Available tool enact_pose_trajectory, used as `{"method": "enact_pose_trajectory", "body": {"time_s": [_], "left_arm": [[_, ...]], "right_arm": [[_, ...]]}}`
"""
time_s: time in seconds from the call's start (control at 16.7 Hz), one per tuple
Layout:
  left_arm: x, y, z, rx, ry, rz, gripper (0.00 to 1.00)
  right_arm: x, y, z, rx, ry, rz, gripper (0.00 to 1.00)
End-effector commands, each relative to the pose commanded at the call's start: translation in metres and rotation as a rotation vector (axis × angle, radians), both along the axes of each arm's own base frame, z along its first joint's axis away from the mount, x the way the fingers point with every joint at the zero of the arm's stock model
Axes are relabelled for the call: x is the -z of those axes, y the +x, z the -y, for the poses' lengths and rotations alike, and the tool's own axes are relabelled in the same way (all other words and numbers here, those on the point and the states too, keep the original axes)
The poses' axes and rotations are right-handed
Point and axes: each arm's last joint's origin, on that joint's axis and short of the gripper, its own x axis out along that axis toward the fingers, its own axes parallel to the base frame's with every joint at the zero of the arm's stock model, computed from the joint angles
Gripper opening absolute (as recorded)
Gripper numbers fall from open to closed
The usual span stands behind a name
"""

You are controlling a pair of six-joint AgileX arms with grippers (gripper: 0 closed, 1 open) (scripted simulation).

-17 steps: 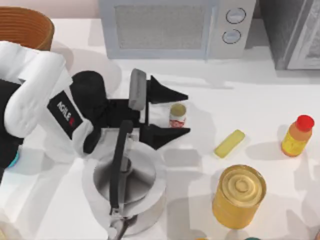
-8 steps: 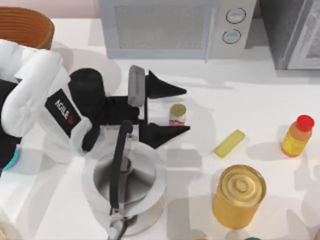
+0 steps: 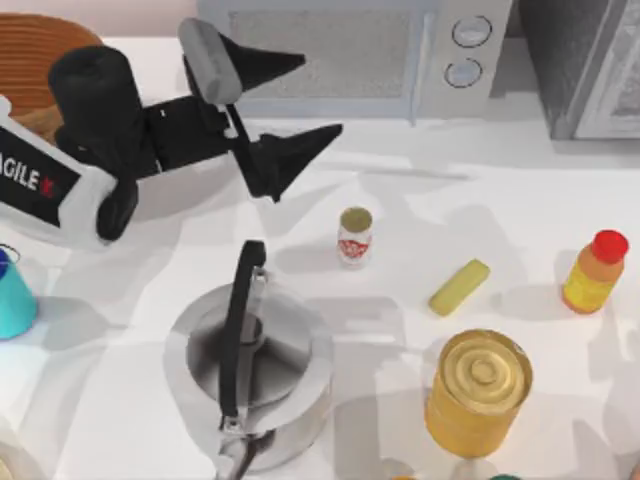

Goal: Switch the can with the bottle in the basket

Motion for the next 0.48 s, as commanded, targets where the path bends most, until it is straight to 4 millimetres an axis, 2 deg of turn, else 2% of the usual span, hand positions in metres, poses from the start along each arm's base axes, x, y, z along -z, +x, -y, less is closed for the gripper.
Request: {"method": "enact_pose_trajectory", "body": {"time_s": [0.12, 0.24, 0.36, 0.48], "left_arm": [[-0.035, -0.015, -0.015, -0.106, -0.002, 0.003, 1.00], [-0.068, -0.038, -0.032, -0.217, -0.005, 0.001, 1.00], [-0.095, -0.068, -0.049, -0.331, -0.006, -0.004, 1.00], [-0.114, -0.103, -0.065, -0.446, -0.007, -0.013, 1.00]], "right_arm": [[0.000, 0.000, 0.000, 0.000, 0.000, 0.000, 1.00], [0.000, 0.000, 0.000, 0.000, 0.000, 0.000, 1.00], [0.000, 0.000, 0.000, 0.000, 0.000, 0.000, 1.00], [0.000, 0.000, 0.000, 0.000, 0.000, 0.000, 1.00]]}}
